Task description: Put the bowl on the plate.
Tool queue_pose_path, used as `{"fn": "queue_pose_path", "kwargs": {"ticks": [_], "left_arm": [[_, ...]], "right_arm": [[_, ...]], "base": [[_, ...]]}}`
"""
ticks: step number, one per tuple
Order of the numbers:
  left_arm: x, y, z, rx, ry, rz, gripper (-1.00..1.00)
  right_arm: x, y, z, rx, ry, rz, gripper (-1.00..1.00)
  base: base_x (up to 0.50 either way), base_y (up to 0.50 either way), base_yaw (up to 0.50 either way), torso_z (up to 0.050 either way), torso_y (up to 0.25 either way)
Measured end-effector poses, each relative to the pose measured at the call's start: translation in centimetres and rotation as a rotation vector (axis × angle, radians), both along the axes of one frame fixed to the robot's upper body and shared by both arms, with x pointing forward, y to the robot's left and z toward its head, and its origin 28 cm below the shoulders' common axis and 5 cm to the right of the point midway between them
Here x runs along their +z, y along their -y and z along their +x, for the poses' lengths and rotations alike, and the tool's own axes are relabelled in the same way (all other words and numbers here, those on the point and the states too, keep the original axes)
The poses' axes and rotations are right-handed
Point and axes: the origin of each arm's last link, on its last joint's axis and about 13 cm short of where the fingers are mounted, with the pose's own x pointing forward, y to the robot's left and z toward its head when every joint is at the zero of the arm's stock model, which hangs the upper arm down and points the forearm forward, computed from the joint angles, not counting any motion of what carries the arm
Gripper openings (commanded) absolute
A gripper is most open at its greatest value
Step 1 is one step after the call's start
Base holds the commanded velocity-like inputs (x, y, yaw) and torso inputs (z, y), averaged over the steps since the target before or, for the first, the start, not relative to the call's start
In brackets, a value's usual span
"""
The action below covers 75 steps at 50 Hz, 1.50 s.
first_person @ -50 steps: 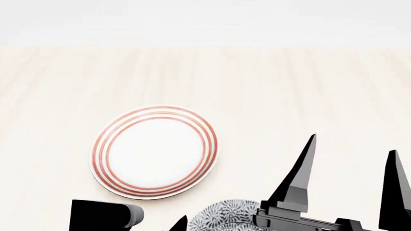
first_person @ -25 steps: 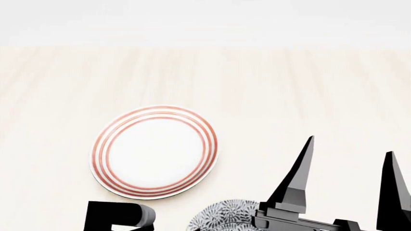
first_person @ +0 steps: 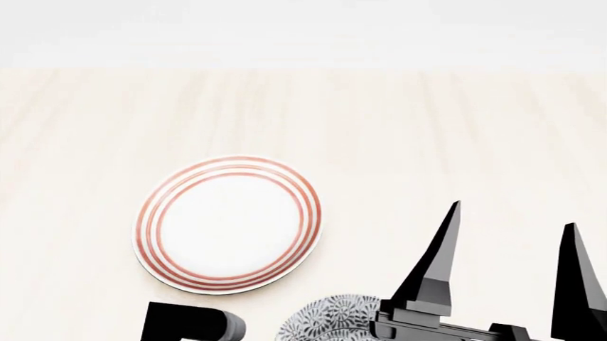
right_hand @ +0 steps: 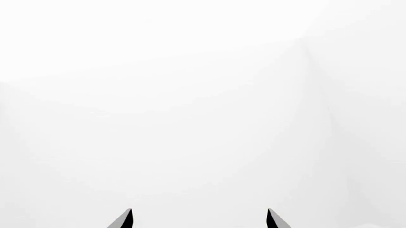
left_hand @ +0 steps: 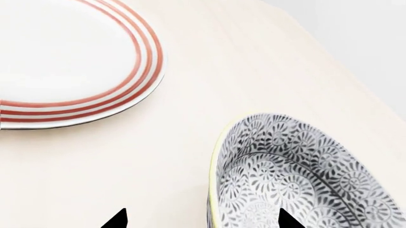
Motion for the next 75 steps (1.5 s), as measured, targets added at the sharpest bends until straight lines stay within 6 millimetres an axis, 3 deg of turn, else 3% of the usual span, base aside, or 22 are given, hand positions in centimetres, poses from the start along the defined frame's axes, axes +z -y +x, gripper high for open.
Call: {"fn": "queue_pose_path", "kwargs": {"ticks": [11, 12, 39, 58, 75], "left_arm": [[-0.3, 0.2, -0.1, -0.029, -0.020, -0.007, 1.00], [-0.1, 0.2, -0.2, -0.034, -0.010, -0.014, -1.00], [-0.3, 0.0, 0.4, -0.056, 0.036, 0.025, -1.00], [3.3, -1.3, 5.4, -0.001, 0.329, 0.146, -1.00], [5.9, -2.1, 9.2, 0.093, 0.430, 0.186, -1.00]], "right_arm": [[0.0, 0.0, 0.0, 0.004, -0.004, 0.001, 1.00], [0.0, 0.0, 0.0, 0.005, -0.004, 0.001, 1.00], [0.0, 0.0, 0.0, 0.009, -0.019, -0.001, 1.00], [-0.3, -0.3, -0.2, -0.003, -0.032, -0.012, 1.00], [-0.4, -0.3, -0.3, -0.004, -0.036, -0.016, 1.00]], "base": [[0.00, 0.00, 0.00, 0.000, 0.000], [0.00, 0.00, 0.00, 0.000, 0.000], [0.00, 0.00, 0.00, 0.000, 0.000], [0.00, 0.00, 0.00, 0.000, 0.000], [0.00, 0.00, 0.00, 0.000, 0.000]]}}
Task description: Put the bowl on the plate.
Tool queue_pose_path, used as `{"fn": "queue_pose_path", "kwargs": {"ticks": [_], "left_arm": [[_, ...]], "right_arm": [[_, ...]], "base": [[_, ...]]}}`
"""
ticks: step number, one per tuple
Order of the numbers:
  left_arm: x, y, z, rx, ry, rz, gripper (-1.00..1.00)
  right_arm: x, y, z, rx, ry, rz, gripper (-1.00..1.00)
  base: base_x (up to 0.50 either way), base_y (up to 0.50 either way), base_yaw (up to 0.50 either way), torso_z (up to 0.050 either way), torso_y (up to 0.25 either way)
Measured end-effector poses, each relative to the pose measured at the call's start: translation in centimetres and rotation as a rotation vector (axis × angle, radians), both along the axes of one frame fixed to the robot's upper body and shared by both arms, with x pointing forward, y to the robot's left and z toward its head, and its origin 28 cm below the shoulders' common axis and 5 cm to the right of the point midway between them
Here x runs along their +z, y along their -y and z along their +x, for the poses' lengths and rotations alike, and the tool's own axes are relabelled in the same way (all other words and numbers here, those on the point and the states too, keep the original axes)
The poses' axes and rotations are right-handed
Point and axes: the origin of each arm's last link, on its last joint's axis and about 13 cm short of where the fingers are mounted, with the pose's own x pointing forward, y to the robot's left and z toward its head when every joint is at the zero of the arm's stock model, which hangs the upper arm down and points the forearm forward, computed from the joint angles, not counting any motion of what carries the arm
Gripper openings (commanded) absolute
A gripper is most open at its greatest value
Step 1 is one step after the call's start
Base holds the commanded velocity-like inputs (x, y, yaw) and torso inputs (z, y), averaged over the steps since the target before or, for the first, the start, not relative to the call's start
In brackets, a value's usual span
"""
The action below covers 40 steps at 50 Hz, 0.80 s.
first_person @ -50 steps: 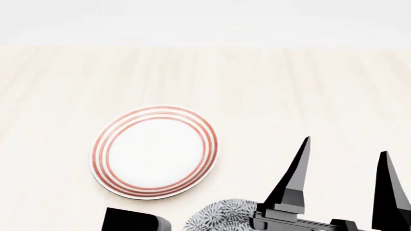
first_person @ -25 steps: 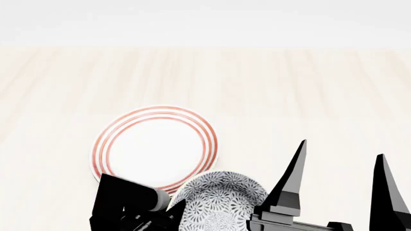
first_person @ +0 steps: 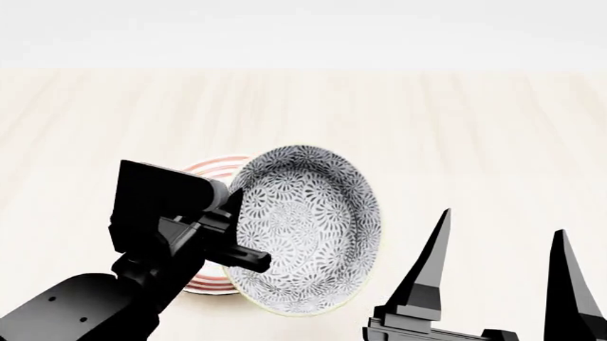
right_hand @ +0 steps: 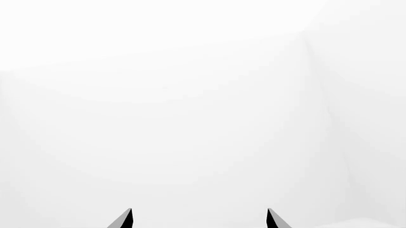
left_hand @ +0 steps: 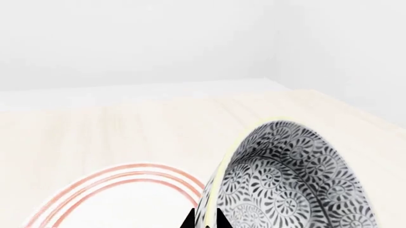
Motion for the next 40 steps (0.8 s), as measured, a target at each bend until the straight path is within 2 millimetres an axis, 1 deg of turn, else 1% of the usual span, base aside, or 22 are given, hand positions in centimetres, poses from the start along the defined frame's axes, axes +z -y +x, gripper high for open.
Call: {"fn": "queue_pose_path", "kwargs": {"ticks": [14, 23, 31, 40], "left_arm": [[1.2, -1.0, 4.9, 0.143, 0.012, 0.048, -1.00], [1.4, -1.3, 7.3, 0.218, -0.006, 0.075, -1.00], [1.2, -1.1, 8.5, 0.244, -0.049, 0.075, -1.00], [0.6, -1.0, 8.9, 0.266, -0.125, 0.049, -1.00]], "right_arm": [[-0.1, 0.0, 0.0, 0.001, -0.003, -0.001, 1.00], [-0.1, 0.0, -0.1, 0.004, -0.005, -0.001, 1.00], [-0.2, -0.1, -0.1, 0.006, -0.008, -0.001, 1.00], [-0.4, -0.1, -0.2, 0.009, -0.013, -0.002, 1.00]], "base": [[0.00, 0.00, 0.00, 0.000, 0.000], [0.00, 0.00, 0.00, 0.000, 0.000], [0.00, 0.00, 0.00, 0.000, 0.002], [0.00, 0.00, 0.00, 0.000, 0.000]]}}
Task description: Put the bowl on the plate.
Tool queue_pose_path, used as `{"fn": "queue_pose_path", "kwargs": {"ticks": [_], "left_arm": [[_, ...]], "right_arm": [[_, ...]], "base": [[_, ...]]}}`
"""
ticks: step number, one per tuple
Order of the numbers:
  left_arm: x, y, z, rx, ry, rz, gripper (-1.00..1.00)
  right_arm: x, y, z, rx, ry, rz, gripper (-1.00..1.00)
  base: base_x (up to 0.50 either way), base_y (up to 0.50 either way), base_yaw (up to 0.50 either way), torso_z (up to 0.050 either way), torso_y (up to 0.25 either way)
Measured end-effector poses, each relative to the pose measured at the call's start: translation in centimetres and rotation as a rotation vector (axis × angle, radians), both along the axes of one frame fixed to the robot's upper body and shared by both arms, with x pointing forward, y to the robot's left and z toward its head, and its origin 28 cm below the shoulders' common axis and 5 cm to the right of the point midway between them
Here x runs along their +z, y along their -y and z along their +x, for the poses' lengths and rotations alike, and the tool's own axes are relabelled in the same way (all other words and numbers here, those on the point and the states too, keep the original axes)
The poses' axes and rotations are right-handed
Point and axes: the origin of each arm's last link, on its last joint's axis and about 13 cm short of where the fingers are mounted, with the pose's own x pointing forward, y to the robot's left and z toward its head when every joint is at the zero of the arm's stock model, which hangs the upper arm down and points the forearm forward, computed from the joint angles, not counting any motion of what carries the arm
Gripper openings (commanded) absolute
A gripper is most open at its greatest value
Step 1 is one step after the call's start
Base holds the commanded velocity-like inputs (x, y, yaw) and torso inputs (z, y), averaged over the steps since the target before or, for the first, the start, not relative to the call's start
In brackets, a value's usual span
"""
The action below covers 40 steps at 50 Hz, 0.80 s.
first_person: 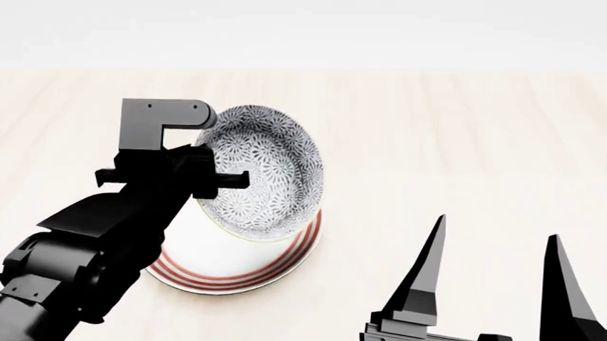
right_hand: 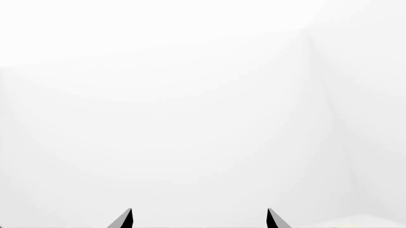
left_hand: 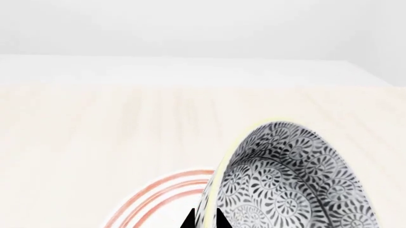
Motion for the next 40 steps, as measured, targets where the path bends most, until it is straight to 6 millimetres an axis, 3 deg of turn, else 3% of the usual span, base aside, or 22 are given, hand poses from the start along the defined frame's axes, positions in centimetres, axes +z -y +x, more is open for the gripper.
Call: {"fn": "queue_pose_path", "kwargs": {"ticks": [40], "left_arm": [[-0.6, -1.1, 0.3, 0.095, -0.052, -0.019, -1.00]], "right_arm": [[-0.4, 0.0, -0.1, 0.007, -0.017, -0.003, 1.00]], "base": [[0.00, 0.00, 0.00, 0.000, 0.000]]}}
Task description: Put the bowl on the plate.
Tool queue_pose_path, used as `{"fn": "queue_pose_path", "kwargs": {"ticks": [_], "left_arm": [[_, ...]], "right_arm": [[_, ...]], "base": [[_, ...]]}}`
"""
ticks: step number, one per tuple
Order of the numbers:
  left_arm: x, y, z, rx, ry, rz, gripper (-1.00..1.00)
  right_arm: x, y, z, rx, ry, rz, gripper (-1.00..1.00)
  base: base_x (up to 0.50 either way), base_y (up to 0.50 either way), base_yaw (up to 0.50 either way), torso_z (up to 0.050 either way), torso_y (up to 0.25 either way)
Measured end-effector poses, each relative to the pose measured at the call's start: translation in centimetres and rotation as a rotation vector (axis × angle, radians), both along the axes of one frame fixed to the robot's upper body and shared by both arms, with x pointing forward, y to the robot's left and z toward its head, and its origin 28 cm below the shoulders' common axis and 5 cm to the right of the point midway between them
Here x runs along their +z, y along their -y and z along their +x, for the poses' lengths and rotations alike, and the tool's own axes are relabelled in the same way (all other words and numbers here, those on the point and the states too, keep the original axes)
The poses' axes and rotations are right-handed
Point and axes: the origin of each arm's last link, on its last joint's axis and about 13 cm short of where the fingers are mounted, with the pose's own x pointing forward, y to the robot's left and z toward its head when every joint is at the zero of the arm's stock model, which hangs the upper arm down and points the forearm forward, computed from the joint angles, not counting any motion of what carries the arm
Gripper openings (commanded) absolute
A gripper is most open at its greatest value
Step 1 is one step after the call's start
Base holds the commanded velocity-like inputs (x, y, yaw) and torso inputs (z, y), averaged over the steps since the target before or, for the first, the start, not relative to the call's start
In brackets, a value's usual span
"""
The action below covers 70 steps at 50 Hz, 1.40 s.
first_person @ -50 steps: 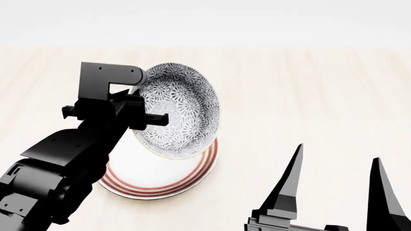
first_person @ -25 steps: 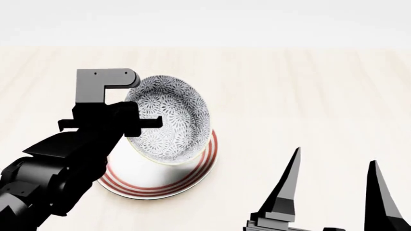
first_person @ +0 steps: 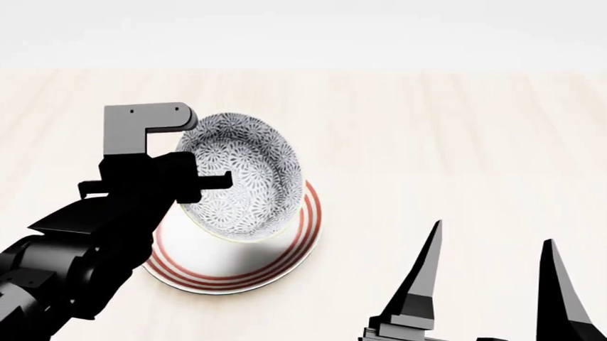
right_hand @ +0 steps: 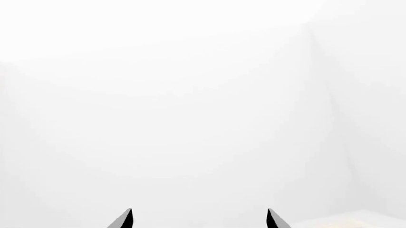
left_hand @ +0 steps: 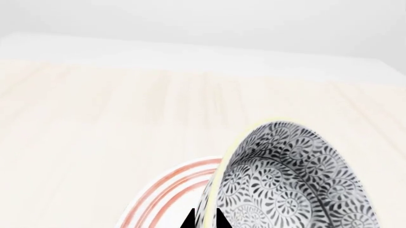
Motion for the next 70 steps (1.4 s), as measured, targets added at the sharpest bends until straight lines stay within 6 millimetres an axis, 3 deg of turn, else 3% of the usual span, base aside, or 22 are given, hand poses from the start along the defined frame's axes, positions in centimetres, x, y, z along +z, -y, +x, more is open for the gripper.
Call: {"fn": "queue_pose_path", "kwargs": {"ticks": [53, 54, 70], "left_arm": [[-1.8, -0.7, -0.7, 0.034, -0.095, -0.045, -1.00], [-1.9, -0.7, -0.7, 0.036, -0.096, -0.046, 1.00], [-0.2, -1.1, 0.1, 0.031, 0.014, -0.014, 1.00]], "right_arm": [[-0.6, 0.1, -0.1, 0.001, -0.018, -0.005, 1.00], [-0.6, 0.1, -0.1, 0.001, -0.018, -0.005, 1.00], [-0.8, -0.1, -0.2, 0.012, -0.027, -0.009, 1.00]], "base": [[0.00, 0.00, 0.00, 0.000, 0.000], [0.00, 0.00, 0.00, 0.000, 0.000], [0.00, 0.00, 0.00, 0.000, 0.000]]}}
